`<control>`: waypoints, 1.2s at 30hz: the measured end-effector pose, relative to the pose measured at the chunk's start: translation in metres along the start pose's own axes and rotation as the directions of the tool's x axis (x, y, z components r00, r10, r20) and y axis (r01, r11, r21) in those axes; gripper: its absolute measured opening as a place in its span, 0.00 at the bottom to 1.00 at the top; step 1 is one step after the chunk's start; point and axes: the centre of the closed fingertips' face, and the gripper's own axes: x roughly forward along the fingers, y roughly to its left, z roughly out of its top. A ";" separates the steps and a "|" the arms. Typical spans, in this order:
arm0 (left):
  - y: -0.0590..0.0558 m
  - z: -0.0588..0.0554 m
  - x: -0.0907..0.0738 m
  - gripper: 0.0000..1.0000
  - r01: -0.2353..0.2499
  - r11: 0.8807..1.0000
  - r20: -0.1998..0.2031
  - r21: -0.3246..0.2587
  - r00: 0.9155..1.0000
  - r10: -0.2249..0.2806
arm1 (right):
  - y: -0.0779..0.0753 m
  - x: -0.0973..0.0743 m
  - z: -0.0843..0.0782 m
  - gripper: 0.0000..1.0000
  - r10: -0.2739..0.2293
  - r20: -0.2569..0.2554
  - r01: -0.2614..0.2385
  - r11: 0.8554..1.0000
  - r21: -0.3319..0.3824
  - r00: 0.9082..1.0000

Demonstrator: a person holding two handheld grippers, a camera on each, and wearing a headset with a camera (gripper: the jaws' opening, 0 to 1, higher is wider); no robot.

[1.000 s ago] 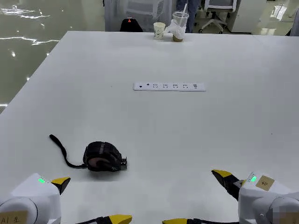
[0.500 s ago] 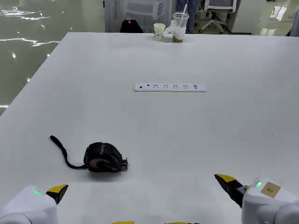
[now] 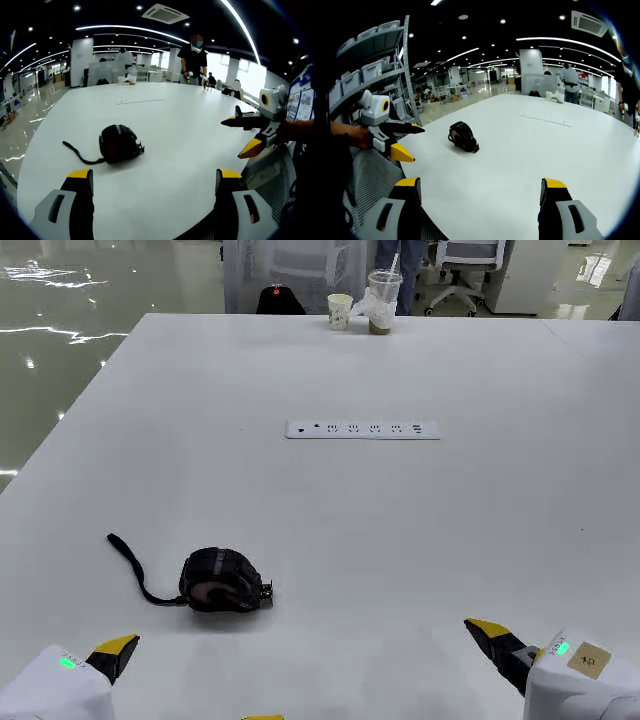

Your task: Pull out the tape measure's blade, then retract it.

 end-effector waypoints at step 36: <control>0.006 0.009 -0.004 0.98 0.016 1.000 0.027 -0.004 1.000 -0.016 | -0.004 -0.009 -0.002 0.99 -0.021 0.006 0.021 1.000 -0.001 1.000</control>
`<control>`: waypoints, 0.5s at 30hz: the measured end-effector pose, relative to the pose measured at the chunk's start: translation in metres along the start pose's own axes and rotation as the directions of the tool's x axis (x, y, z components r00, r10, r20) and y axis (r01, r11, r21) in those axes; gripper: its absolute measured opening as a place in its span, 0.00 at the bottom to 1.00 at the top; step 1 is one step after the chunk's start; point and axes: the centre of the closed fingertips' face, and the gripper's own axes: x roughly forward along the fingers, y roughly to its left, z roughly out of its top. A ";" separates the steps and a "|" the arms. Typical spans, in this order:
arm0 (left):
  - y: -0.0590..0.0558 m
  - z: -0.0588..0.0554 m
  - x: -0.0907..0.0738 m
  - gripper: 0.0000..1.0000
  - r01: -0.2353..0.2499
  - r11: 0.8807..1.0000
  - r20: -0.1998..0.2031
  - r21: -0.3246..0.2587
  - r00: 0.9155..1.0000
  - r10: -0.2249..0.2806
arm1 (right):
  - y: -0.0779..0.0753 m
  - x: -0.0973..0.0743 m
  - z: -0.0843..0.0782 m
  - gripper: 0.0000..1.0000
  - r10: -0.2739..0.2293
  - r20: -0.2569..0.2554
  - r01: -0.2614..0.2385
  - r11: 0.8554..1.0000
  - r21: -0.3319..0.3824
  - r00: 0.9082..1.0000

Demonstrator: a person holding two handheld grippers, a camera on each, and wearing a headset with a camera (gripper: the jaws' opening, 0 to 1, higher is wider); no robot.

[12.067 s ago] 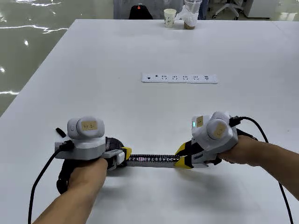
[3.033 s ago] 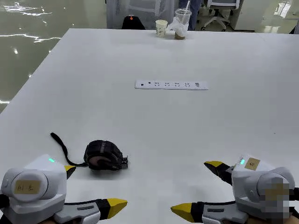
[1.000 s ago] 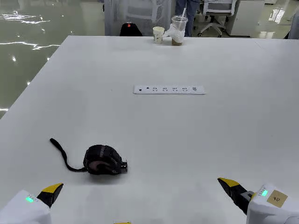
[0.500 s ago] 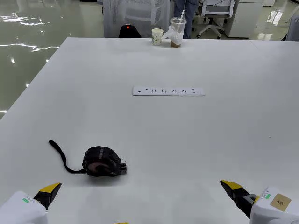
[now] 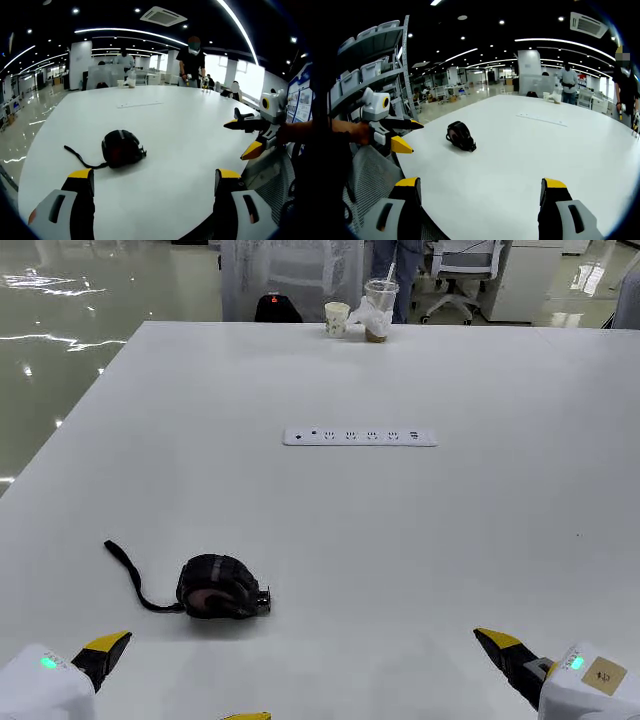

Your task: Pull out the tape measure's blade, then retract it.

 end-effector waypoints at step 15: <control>0.003 0.001 0.000 0.99 0.010 1.000 0.004 -0.001 1.000 -0.010 | 0.000 0.000 0.001 0.99 0.001 0.001 -0.001 1.000 0.000 1.000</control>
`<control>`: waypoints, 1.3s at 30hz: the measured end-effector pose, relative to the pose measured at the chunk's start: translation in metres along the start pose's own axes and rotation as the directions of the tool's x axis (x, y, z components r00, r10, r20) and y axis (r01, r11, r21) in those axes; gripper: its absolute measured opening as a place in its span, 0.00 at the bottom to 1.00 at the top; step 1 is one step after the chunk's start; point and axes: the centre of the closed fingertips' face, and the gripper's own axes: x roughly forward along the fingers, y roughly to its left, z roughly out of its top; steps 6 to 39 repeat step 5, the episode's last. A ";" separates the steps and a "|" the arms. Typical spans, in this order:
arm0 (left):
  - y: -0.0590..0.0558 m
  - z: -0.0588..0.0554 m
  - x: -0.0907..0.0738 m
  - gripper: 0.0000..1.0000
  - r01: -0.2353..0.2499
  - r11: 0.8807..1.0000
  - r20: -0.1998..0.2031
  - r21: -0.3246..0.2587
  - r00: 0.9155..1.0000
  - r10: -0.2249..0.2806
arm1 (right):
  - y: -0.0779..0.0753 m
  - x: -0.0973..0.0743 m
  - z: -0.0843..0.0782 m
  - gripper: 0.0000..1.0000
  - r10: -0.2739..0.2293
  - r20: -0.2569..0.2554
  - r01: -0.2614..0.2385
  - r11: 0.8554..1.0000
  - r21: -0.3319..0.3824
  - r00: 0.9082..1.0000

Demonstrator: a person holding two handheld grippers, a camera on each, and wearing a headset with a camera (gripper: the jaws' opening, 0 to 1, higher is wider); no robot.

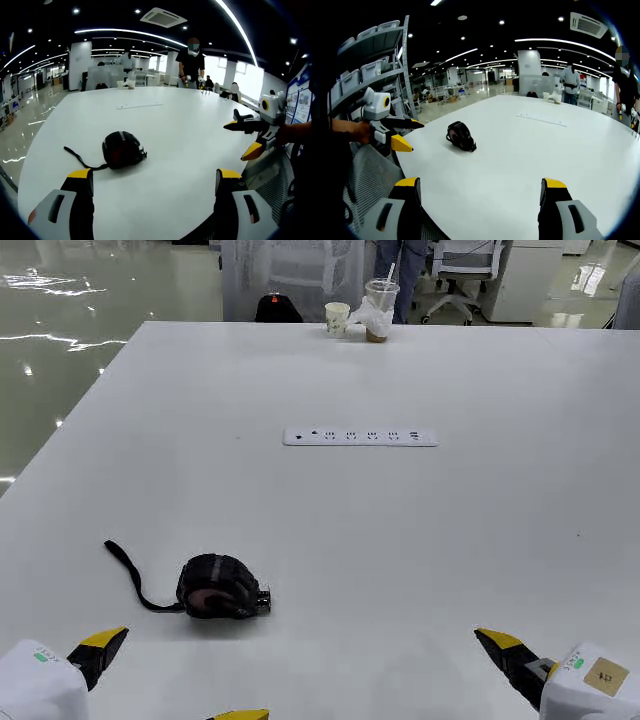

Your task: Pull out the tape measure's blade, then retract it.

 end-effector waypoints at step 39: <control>0.000 0.000 -0.001 0.99 -0.002 1.000 0.000 0.014 1.000 0.002 | 0.000 -0.001 0.000 0.99 0.001 0.001 -0.001 1.000 0.002 1.000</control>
